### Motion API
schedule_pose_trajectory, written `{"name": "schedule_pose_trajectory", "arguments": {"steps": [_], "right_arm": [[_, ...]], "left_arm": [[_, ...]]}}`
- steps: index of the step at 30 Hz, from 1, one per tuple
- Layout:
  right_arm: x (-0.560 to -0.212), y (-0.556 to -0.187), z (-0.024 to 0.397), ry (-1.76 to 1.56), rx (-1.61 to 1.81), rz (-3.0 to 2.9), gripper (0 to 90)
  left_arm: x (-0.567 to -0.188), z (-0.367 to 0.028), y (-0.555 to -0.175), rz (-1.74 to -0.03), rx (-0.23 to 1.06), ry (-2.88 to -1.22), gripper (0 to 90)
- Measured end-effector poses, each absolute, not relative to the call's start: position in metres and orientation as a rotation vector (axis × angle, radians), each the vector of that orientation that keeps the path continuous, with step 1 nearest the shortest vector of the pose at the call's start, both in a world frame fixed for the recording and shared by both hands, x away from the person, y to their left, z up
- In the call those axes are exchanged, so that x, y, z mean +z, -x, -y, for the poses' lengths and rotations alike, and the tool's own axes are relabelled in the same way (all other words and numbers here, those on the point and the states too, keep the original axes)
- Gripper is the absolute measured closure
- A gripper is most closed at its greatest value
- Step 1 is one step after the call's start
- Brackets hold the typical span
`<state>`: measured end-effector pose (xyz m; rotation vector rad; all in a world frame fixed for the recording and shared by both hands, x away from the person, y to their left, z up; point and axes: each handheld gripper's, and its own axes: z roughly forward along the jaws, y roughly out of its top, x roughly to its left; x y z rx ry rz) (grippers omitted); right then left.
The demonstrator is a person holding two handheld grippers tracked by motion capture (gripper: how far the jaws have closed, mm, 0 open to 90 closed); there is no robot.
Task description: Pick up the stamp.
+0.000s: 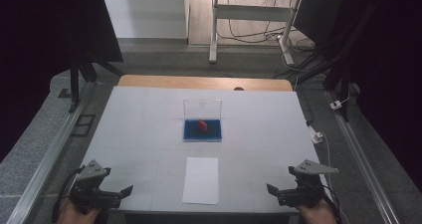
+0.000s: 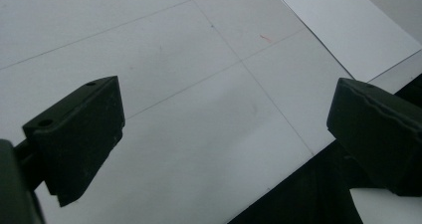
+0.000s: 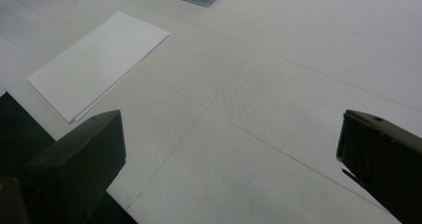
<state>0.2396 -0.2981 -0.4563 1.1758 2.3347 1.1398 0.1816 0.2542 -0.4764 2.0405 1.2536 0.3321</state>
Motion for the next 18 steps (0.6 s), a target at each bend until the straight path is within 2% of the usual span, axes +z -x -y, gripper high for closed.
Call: {"name": "schedule_pose_trajectory", "arguments": {"steps": [18], "right_arm": [[-0.451,-0.248,0.275,-1.041,1.138,-2.392,0.0]], "left_arm": [[-0.477,-0.255,-0.181,-1.26,0.335,-2.038,2.4]]}}
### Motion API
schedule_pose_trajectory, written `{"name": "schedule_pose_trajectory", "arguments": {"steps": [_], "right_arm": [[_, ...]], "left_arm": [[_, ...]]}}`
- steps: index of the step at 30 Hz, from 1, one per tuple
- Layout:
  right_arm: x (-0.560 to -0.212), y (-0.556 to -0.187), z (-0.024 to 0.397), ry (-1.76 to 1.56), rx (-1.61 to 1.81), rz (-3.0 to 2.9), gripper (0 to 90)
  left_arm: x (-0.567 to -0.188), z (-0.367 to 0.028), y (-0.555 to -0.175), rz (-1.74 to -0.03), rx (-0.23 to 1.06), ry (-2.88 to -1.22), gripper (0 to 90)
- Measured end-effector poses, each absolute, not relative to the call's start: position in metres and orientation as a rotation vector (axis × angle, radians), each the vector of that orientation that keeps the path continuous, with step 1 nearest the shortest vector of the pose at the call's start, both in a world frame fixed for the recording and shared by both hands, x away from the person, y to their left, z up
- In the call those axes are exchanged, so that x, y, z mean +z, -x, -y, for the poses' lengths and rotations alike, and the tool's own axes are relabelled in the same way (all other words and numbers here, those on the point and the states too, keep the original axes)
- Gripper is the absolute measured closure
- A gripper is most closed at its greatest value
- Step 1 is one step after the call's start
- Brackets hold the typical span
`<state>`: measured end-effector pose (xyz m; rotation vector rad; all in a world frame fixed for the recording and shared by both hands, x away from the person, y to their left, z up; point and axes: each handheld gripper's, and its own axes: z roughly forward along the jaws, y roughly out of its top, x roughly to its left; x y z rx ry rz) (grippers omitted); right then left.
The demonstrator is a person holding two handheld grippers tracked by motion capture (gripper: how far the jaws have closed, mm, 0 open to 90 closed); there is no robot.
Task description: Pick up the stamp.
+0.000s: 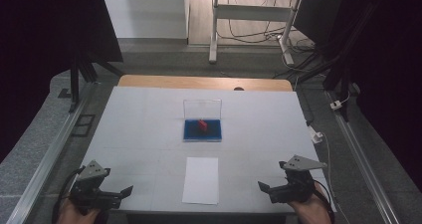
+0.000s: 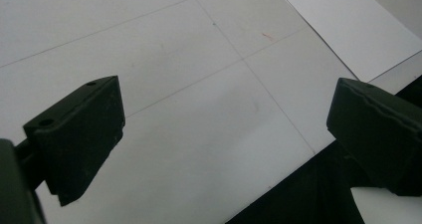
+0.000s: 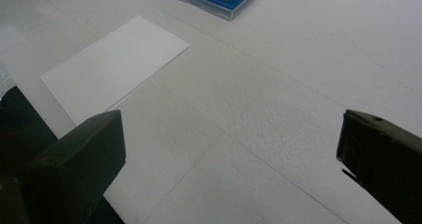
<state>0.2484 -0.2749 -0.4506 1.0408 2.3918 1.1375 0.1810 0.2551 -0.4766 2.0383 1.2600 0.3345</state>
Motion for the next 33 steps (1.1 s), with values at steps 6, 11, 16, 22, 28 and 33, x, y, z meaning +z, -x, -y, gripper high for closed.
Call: {"name": "schedule_pose_trajectory", "arguments": {"steps": [6,11,16,22,28,33], "right_arm": [[-0.448,-0.252,0.263,-0.977,1.148,-2.406,0.0],[-0.447,-0.26,0.252,-0.947,1.168,-2.439,0.0],[-0.444,-0.266,0.24,-0.915,1.198,-2.471,0.0],[-0.446,-0.274,0.23,-0.906,1.187,-2.498,0.0],[-0.446,-0.287,0.218,-0.87,1.184,-2.505,0.0],[-0.448,-0.298,0.21,-0.851,1.177,-2.523,0.0]], "left_arm": [[-0.477,-0.256,-0.181,-1.26,0.333,-2.028,2.5],[-0.477,-0.255,-0.181,-1.257,0.336,-2.037,2.7],[-0.477,-0.255,-0.181,-1.257,0.334,-2.033,2.8],[-0.477,-0.255,-0.18,-1.252,0.339,-2.037,2.8],[-0.477,-0.255,-0.18,-1.252,0.34,-2.038,2.8],[-0.477,-0.255,-0.181,-1.254,0.339,-2.037,2.6]]}}
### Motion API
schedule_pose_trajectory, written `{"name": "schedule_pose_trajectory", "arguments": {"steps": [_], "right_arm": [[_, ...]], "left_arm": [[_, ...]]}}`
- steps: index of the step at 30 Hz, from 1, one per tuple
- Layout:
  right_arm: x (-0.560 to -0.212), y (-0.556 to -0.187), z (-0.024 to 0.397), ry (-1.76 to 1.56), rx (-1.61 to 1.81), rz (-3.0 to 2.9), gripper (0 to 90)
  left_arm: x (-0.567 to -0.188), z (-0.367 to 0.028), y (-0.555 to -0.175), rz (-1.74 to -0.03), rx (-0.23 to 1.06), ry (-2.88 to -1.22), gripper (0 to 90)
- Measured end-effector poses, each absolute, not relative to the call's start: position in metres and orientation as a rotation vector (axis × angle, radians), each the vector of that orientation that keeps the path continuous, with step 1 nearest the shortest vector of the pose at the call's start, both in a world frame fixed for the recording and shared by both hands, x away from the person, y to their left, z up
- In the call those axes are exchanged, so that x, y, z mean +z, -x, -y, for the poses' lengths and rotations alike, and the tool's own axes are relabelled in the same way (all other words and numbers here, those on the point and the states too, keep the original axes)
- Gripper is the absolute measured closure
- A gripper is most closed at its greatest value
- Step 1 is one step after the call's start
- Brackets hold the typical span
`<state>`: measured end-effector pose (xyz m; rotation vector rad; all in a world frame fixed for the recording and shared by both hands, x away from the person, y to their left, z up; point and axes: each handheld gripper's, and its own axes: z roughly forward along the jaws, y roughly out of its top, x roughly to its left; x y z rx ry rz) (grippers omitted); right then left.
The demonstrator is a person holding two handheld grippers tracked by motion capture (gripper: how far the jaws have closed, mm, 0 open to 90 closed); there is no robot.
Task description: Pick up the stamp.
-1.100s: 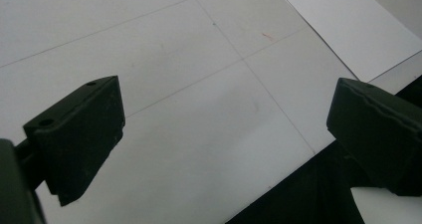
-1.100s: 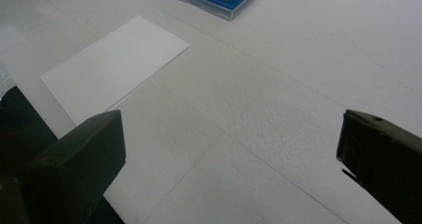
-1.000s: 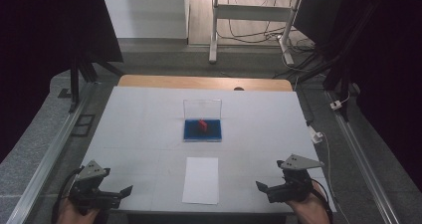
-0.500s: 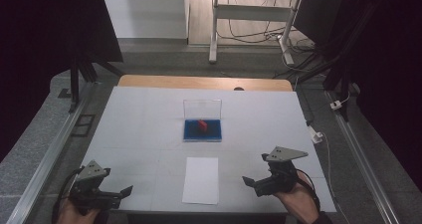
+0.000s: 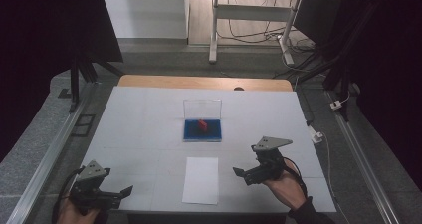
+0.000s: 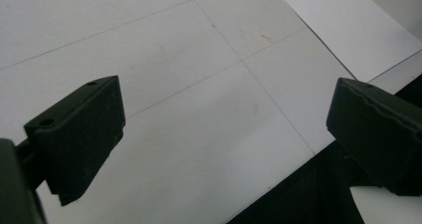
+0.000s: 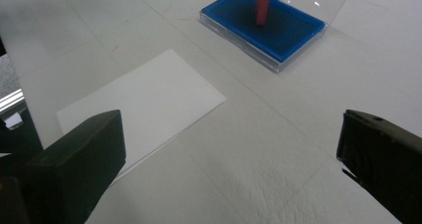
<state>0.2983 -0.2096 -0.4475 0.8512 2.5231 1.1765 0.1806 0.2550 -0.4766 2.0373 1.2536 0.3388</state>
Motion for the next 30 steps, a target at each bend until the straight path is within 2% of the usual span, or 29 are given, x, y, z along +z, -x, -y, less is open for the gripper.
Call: {"name": "schedule_pose_trajectory", "arguments": {"steps": [30], "right_arm": [[-0.47,-0.369,0.147,-0.837,1.161,-2.55,0.0]], "left_arm": [[-0.477,-0.254,-0.181,-1.242,0.338,-2.041,2.6]]}}
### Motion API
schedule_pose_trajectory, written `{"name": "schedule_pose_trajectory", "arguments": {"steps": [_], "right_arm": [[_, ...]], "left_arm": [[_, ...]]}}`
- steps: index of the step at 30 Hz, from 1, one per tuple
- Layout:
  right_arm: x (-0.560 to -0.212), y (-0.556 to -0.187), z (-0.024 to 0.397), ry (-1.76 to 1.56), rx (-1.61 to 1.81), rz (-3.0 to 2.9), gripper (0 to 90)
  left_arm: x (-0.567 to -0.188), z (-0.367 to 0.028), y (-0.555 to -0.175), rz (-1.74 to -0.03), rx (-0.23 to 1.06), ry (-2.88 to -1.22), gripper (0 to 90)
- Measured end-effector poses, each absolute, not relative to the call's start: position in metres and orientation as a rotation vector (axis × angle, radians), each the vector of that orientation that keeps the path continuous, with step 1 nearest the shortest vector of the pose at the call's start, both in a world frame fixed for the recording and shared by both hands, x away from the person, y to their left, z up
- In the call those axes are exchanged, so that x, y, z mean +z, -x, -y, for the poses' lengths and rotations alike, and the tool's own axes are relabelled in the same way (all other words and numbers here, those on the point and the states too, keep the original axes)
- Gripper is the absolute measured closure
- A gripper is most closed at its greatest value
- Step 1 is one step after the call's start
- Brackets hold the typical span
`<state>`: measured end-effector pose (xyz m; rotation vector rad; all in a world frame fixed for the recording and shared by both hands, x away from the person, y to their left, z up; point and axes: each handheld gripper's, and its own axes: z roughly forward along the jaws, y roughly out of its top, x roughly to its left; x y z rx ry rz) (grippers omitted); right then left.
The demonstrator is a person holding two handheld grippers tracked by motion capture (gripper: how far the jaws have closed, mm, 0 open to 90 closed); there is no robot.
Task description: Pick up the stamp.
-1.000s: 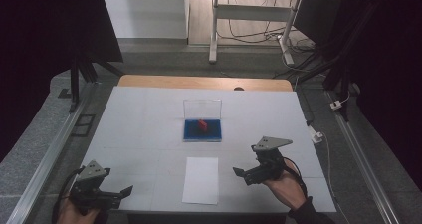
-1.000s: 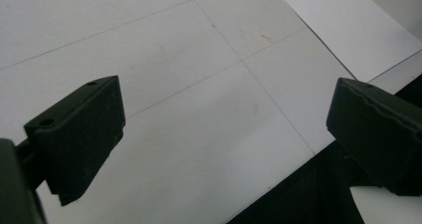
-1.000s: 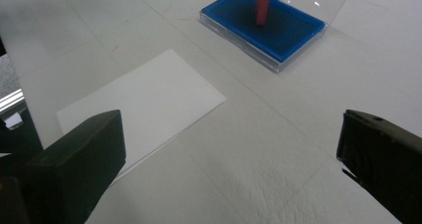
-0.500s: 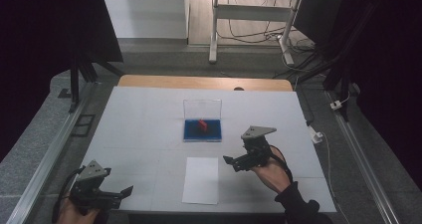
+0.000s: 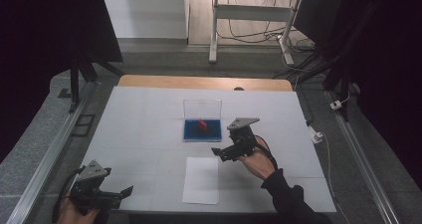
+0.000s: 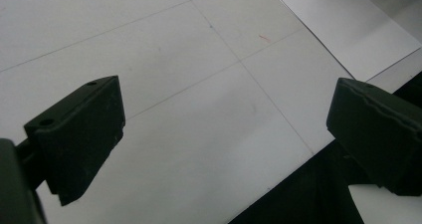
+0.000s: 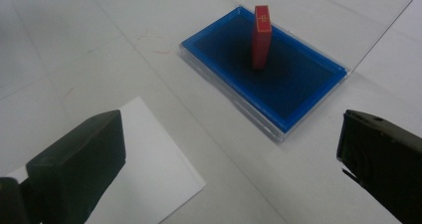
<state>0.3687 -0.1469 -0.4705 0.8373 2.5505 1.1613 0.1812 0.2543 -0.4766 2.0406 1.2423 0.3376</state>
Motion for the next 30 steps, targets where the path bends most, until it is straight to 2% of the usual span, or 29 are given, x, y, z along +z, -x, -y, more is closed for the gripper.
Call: {"name": "schedule_pose_trajectory", "arguments": {"steps": [30], "right_arm": [[-0.496,-0.426,0.091,-0.868,1.064,-2.555,0.0]], "left_arm": [[-0.477,-0.255,-0.182,-1.238,0.334,-2.044,2.6]]}}
